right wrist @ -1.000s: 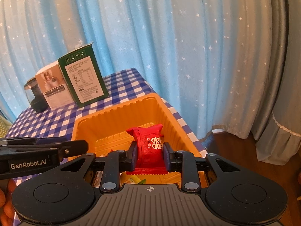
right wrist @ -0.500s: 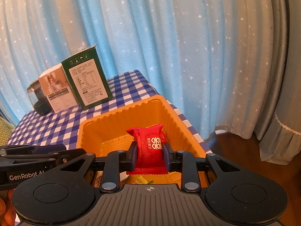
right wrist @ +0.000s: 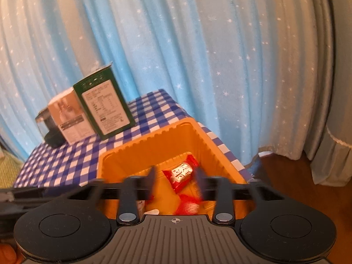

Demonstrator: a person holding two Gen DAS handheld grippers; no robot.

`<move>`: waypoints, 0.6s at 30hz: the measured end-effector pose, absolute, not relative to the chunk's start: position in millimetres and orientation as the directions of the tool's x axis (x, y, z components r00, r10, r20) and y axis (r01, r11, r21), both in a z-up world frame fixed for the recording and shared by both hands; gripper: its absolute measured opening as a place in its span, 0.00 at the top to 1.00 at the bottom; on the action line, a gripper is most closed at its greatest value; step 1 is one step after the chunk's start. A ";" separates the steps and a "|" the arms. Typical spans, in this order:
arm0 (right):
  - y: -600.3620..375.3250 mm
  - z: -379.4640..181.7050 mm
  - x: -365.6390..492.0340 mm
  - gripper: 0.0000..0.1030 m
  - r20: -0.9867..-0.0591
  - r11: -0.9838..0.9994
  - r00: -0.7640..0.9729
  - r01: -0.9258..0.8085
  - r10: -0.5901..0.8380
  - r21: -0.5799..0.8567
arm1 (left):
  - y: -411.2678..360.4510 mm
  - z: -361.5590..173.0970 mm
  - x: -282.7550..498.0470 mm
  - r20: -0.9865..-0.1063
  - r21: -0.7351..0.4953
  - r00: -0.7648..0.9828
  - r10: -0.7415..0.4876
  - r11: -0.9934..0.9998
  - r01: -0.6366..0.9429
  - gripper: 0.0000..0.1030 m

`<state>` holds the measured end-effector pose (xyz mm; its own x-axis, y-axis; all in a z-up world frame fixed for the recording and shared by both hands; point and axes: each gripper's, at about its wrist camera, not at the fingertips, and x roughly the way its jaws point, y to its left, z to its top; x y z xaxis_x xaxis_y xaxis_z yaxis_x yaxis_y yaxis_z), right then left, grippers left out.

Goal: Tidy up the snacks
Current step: 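Open both tools to drop the red pastries into the orange tray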

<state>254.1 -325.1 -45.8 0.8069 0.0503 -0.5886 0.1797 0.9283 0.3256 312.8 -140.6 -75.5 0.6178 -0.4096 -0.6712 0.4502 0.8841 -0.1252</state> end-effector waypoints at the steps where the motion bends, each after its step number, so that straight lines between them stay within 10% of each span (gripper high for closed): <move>1: -327.0 -45.1 252.0 0.32 -0.579 0.923 0.814 0.192 0.039 0.333 | -139.8 -75.6 312.8 -0.672 -0.126 0.618 -0.409 0.885 0.449 0.57; 18: -327.9 -41.7 248.5 0.32 -0.573 0.923 0.820 0.209 0.015 0.324 | -131.1 -74.7 310.1 -0.669 -0.115 0.630 -0.394 0.893 0.435 0.56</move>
